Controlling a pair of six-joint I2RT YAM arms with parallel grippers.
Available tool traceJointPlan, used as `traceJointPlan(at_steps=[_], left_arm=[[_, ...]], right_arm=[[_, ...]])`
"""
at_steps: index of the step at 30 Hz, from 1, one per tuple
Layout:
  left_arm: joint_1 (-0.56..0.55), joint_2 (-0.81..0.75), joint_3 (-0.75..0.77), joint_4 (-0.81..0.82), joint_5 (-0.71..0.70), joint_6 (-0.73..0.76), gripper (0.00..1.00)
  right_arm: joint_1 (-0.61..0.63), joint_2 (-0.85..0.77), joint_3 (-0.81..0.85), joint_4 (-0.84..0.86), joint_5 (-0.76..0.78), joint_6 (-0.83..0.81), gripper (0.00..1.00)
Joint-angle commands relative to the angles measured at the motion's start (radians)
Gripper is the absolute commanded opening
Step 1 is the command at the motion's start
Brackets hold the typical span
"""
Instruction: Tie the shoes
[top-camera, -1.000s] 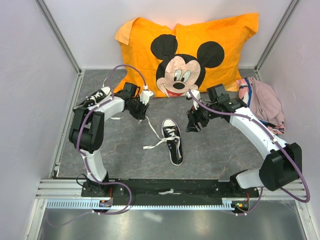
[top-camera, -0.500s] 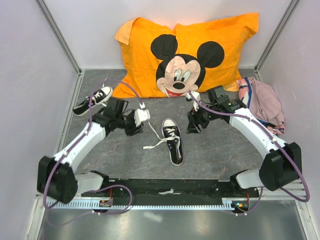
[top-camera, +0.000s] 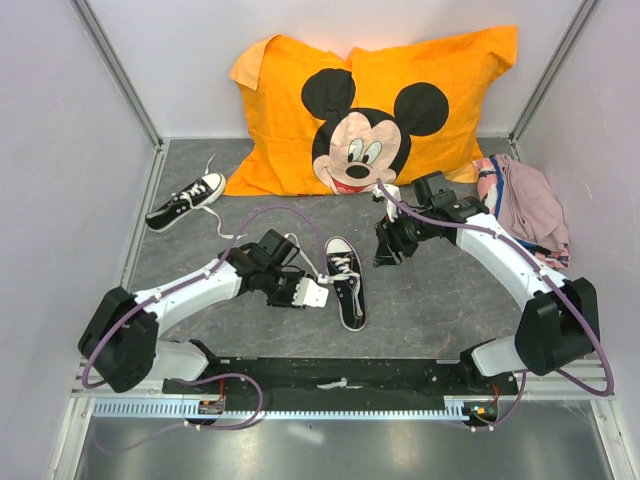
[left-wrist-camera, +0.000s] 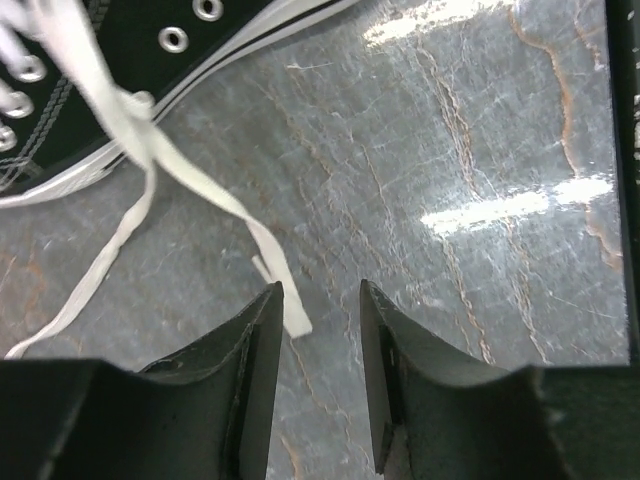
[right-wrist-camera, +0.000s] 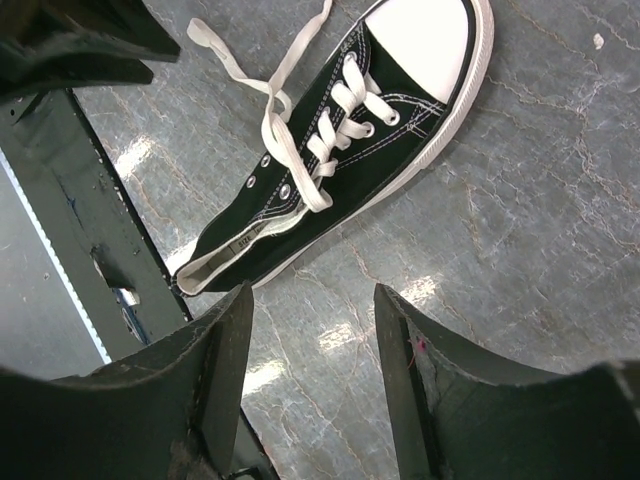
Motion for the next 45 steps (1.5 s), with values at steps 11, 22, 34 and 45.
traceJointPlan(at_steps=[11,22,34,45], left_arm=[[-0.044,0.203,0.058,0.153,-0.119,0.011,0.46],[-0.046,0.275,0.064,0.170,-0.125,0.028,0.42],[-0.046,0.337,0.139,0.033,-0.025,0.013,0.09],[-0.043,0.153,0.153,0.051,0.130,-0.102,0.02]], right_arm=[[-0.014,0.023,-0.020,0.032,-0.049,0.003,0.54],[-0.015,0.043,-0.016,0.051,-0.064,0.014,0.52],[-0.014,0.081,-0.023,0.075,-0.075,0.005,0.52],[-0.014,0.089,-0.026,0.109,-0.087,0.017,0.49]])
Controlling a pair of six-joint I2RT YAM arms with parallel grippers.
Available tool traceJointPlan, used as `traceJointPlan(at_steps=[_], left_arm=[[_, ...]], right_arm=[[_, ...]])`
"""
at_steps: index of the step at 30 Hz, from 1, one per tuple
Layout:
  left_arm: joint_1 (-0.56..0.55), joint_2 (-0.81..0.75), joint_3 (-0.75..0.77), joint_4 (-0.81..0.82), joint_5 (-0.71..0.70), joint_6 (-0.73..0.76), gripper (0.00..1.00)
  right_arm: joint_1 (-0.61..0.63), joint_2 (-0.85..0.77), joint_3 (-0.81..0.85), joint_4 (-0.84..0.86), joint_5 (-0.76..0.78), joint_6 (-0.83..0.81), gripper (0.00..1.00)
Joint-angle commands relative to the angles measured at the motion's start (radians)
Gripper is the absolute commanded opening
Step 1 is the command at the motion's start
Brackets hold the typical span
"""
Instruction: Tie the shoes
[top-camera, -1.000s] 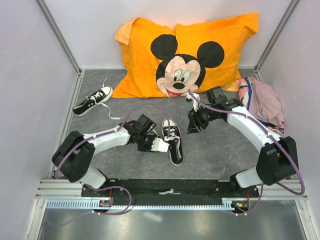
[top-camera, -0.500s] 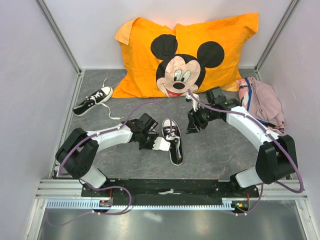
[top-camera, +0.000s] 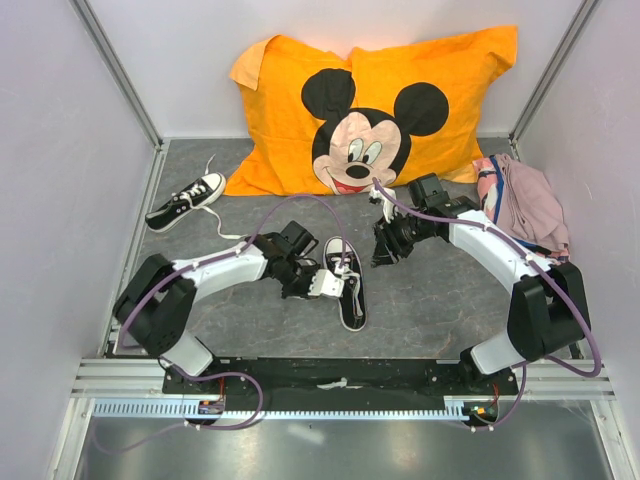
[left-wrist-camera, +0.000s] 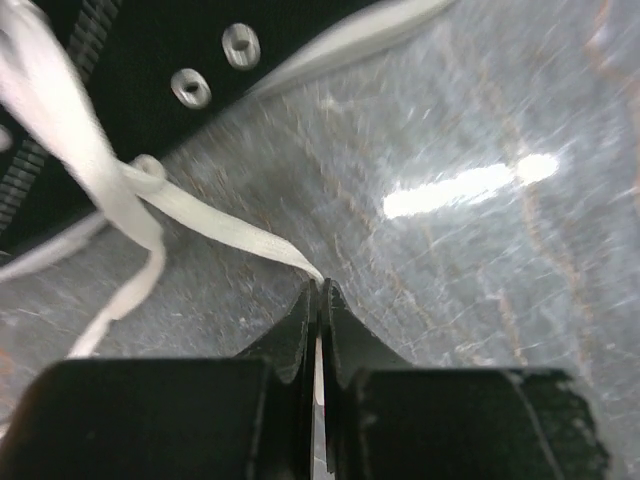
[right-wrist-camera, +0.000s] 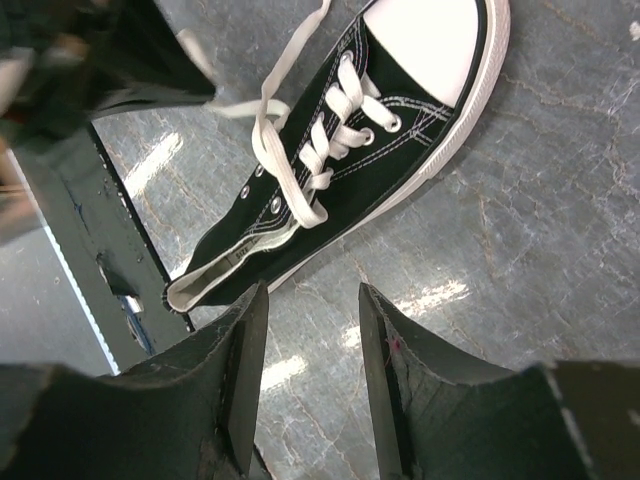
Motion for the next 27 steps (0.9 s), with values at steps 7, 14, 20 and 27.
traceJointPlan(at_steps=[7,14,20,27], left_arm=[[-0.010,-0.220,-0.005,0.165,0.207,-0.350,0.02],[-0.013,-0.237,-0.045,0.251,0.208,-0.464,0.01],[-0.019,-0.219,-0.059,0.306,0.194,-0.542,0.01],[-0.021,-0.204,-0.067,0.345,0.188,-0.582,0.01]], right_arm=[[0.003,0.057,0.011,0.103,-0.083,0.052,0.49],[0.023,0.106,0.005,0.128,-0.089,0.064,0.46],[0.062,0.141,-0.002,0.156,-0.089,0.079,0.44],[0.114,0.179,0.004,0.173,-0.075,0.079,0.44]])
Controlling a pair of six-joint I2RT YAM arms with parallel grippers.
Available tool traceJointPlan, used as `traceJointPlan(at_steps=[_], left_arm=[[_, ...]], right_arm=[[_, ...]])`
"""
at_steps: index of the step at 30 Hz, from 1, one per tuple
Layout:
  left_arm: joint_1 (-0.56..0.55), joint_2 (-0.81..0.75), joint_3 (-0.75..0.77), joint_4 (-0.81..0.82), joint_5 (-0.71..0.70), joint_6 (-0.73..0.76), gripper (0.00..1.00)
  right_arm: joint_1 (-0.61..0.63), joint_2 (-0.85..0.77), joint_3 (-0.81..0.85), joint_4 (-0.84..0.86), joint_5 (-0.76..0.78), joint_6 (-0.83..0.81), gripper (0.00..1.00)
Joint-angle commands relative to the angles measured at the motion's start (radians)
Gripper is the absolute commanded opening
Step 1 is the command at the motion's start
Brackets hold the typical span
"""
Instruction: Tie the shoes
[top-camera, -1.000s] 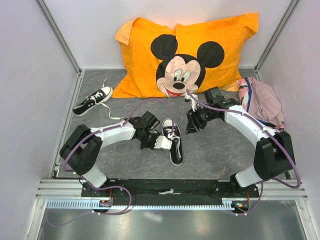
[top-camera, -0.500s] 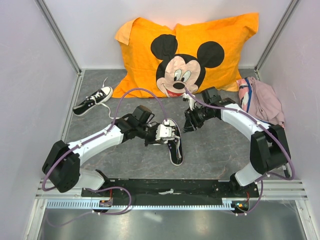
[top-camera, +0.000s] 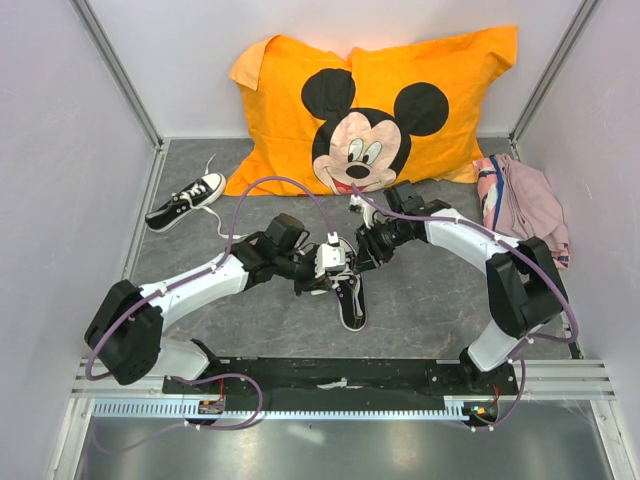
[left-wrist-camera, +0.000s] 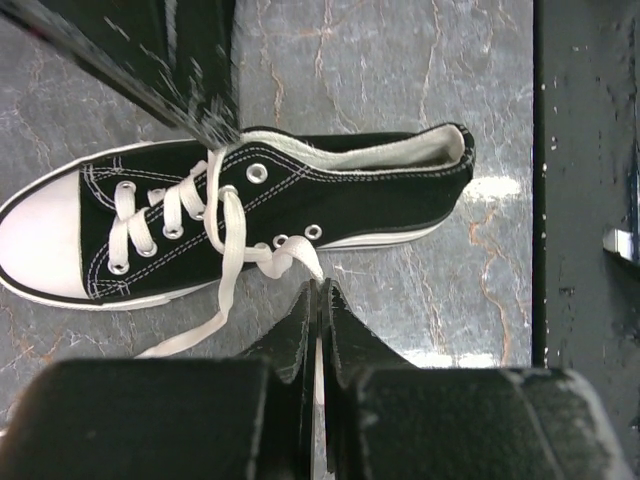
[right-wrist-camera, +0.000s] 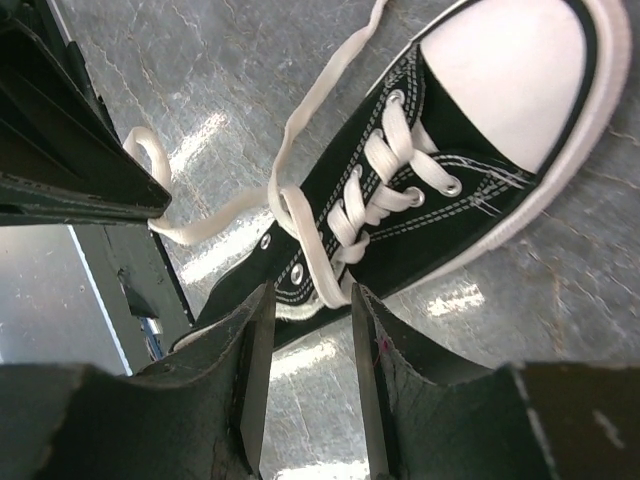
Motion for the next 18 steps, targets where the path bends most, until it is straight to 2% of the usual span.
traceJointPlan(at_steps=[1,9,18], left_arm=[[-0.006,0.018,-0.002,0.067,0.019,-0.070,0.02],[-0.008,0.030,-0.002,0.070,0.007,-0.072,0.02],[-0.008,0.044,0.009,0.068,0.004,-0.080,0.02]], right_arm=[[0.030,0.029,0.008,0.042,-0.010,-0.001,0.44],[0.068,0.063,0.038,0.045,0.027,-0.005,0.42],[0.071,0.037,0.058,0.054,0.044,0.024,0.21]])
